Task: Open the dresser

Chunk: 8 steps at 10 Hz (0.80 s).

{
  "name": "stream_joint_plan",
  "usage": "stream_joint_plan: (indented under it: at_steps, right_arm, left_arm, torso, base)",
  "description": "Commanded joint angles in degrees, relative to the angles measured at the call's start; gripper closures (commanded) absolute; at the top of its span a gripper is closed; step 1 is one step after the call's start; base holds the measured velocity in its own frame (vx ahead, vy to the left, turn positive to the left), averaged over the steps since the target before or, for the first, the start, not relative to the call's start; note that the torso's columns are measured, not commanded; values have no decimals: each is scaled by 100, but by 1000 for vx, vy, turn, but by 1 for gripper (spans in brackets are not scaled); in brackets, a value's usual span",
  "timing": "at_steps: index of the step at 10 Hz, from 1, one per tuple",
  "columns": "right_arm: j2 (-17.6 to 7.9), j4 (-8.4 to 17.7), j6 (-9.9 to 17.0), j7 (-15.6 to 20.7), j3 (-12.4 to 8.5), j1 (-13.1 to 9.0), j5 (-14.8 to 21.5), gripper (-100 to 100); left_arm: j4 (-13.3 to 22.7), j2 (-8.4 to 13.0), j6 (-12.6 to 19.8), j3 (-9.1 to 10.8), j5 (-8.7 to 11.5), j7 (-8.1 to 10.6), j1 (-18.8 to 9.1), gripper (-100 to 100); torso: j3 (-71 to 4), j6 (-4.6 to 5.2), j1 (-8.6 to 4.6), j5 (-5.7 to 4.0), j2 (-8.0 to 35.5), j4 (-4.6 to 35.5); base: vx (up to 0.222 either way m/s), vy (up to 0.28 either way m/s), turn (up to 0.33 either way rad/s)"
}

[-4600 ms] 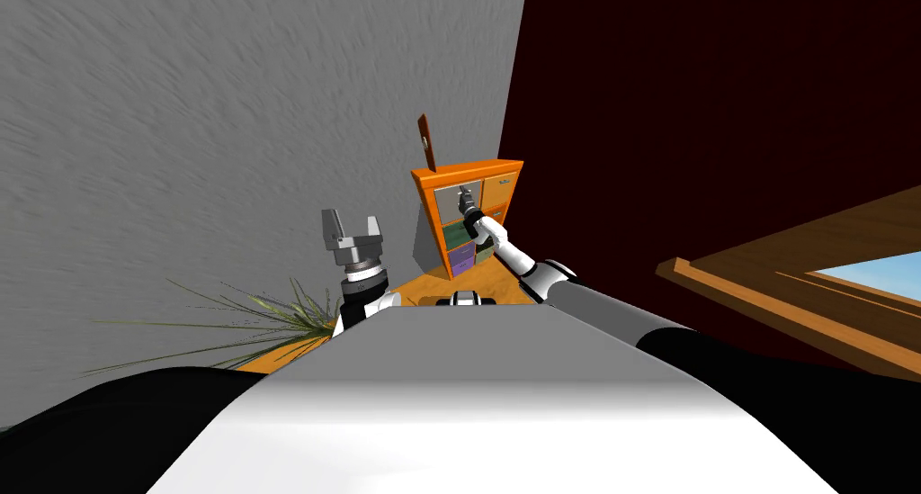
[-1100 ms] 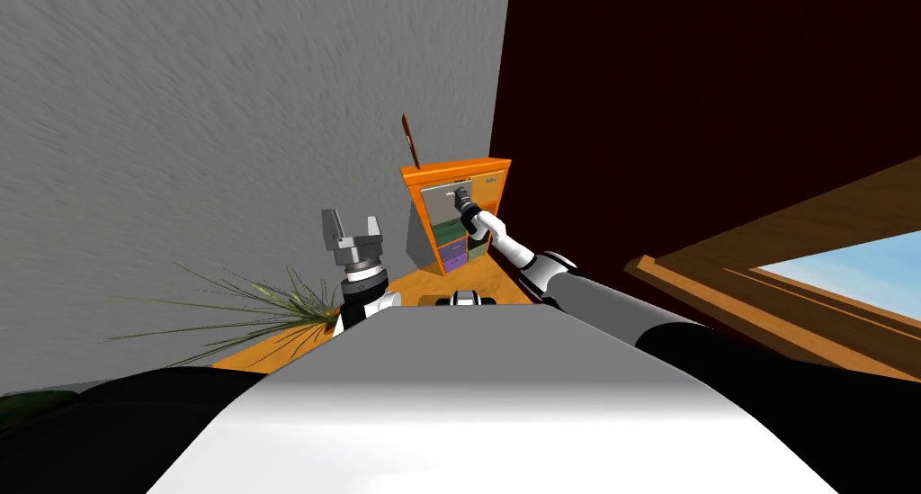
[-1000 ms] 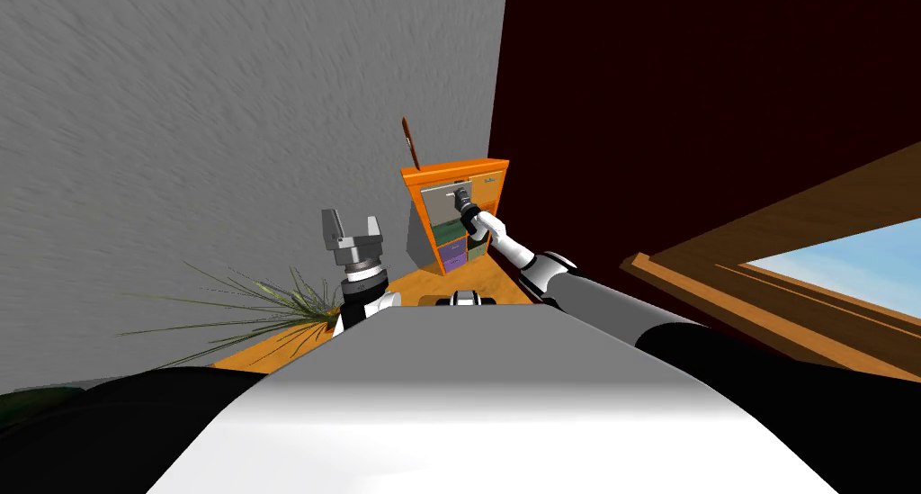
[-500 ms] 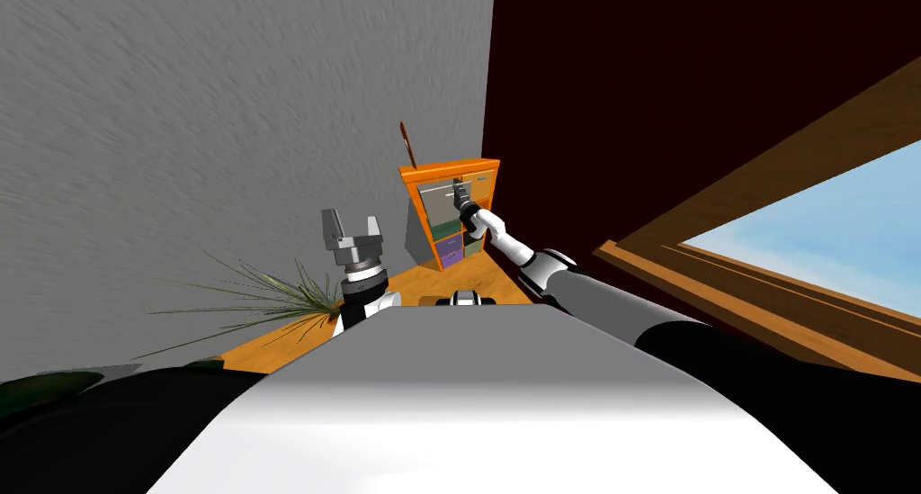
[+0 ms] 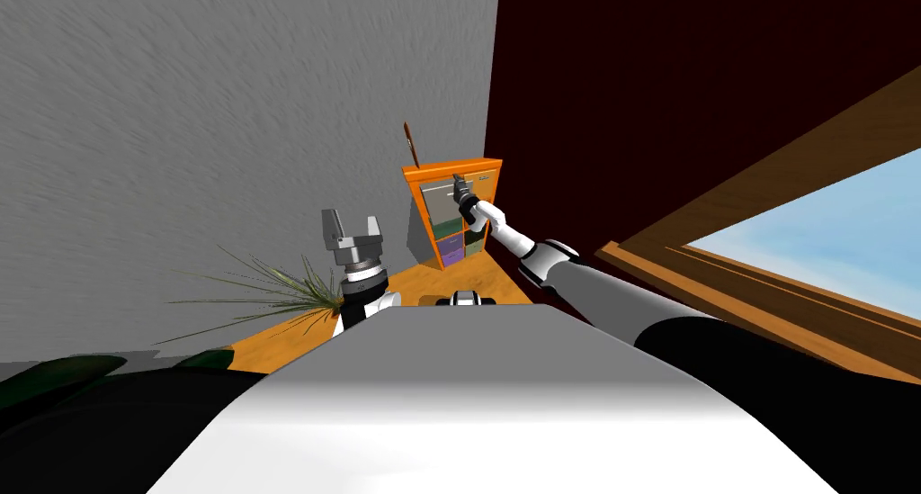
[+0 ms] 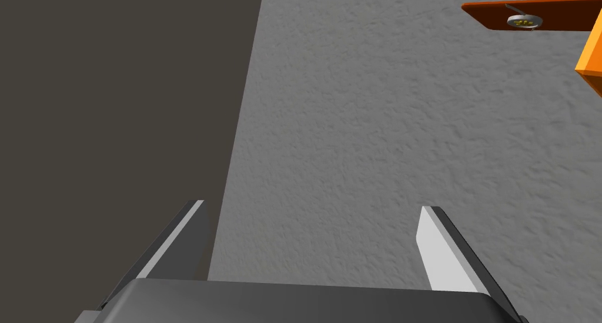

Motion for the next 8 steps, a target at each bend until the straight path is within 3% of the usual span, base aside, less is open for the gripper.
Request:
stream_joint_plan:
  at_steps: [1, 2, 3, 4, 8]
  right_arm:
    - [-73, 166, 120, 71, 66, -332, -306, -100]
    - [-102, 227, 157, 93, 88, -450, -415, -100]
    - [-63, 176, 133, 72, 89, -301, -307, -100]
    - [-66, 181, 148, 79, 97, -303, -320, 0]
    - [-63, 198, 151, 79, 113, -276, -324, 0]
  left_arm:
    - [0, 0, 0, 0, 0, 0, 0, 0]
    - [0, 0, 0, 0, 0, 0, 0, 0]
    - [0, 0, 0, 0, 0, 0, 0, 0]
    - [0, 0, 0, 0, 0, 0, 0, 0]
    - [0, 0, 0, 0, 0, 0, 0, 0]
  torso:
    - [2, -1, -1, 0, 3, 2]
    - [6, 2, 0, -1, 10, 17]
    - [13, 2, -2, -2, 20, 28]
    - [13, 3, 0, -2, 18, 21]
    - [1, 0, 3, 1, 2, 6]
  base:
    - [-40, -16, 38]
    - [-35, -16, 37]
    - [-10, -7, 11]
    - [0, 0, 0]
    - [0, 0, 0]
